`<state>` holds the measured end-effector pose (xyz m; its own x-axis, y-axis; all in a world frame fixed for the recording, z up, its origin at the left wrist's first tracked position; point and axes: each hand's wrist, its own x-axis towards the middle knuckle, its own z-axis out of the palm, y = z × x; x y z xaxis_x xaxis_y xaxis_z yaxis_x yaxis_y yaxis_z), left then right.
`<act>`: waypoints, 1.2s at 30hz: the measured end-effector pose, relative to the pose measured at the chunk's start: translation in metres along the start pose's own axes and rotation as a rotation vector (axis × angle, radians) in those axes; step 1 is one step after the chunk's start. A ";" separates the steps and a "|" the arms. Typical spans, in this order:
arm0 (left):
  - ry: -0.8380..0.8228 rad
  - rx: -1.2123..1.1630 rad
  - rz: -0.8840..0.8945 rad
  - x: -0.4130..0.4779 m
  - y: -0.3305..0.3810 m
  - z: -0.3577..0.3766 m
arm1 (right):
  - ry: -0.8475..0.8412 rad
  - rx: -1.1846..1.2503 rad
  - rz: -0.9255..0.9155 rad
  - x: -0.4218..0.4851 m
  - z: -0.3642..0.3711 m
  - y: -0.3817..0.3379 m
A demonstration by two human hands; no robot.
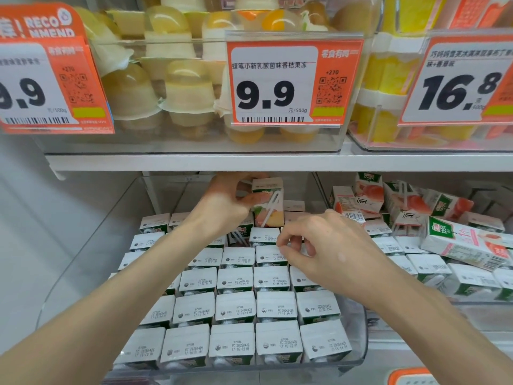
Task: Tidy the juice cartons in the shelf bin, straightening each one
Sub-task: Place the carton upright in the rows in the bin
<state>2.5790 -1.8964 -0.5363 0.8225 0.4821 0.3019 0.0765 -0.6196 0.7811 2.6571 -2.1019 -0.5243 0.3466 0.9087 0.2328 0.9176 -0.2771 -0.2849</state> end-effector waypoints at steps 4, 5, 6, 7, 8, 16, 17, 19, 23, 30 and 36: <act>0.013 -0.009 -0.003 0.000 0.000 0.000 | 0.005 0.006 0.001 -0.001 0.001 0.001; 0.018 0.001 0.006 0.000 0.000 0.001 | 0.005 0.007 0.000 -0.001 0.001 0.001; 0.020 0.018 0.019 0.000 0.001 0.001 | 0.005 0.008 -0.001 -0.001 0.001 0.001; 0.019 0.037 0.031 -0.001 0.001 0.002 | 0.006 0.010 -0.001 -0.001 0.001 0.001; 0.016 0.058 0.039 -0.001 0.000 0.002 | 0.007 0.010 -0.001 -0.001 0.001 0.001; -0.055 0.167 0.056 -0.001 0.002 0.008 | 0.009 0.003 0.001 -0.001 0.001 0.000; -0.040 0.119 0.034 -0.001 0.002 0.008 | 0.010 0.003 0.001 -0.001 0.001 0.000; -0.029 0.047 -0.013 -0.001 -0.003 0.006 | 0.012 0.001 0.004 0.000 0.001 0.000; -0.100 0.076 -0.034 -0.005 -0.019 0.006 | 0.011 0.000 0.016 0.001 0.001 -0.001; -0.139 0.364 0.017 -0.007 -0.031 0.009 | 0.002 -0.013 0.011 0.000 0.000 -0.001; -0.256 0.232 -0.070 -0.005 -0.031 -0.016 | -0.004 -0.008 0.018 0.000 0.000 -0.001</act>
<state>2.5634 -1.8696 -0.5535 0.9232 0.3755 0.0818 0.2396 -0.7288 0.6415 2.6557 -2.1021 -0.5237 0.3620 0.9049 0.2239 0.9130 -0.2957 -0.2811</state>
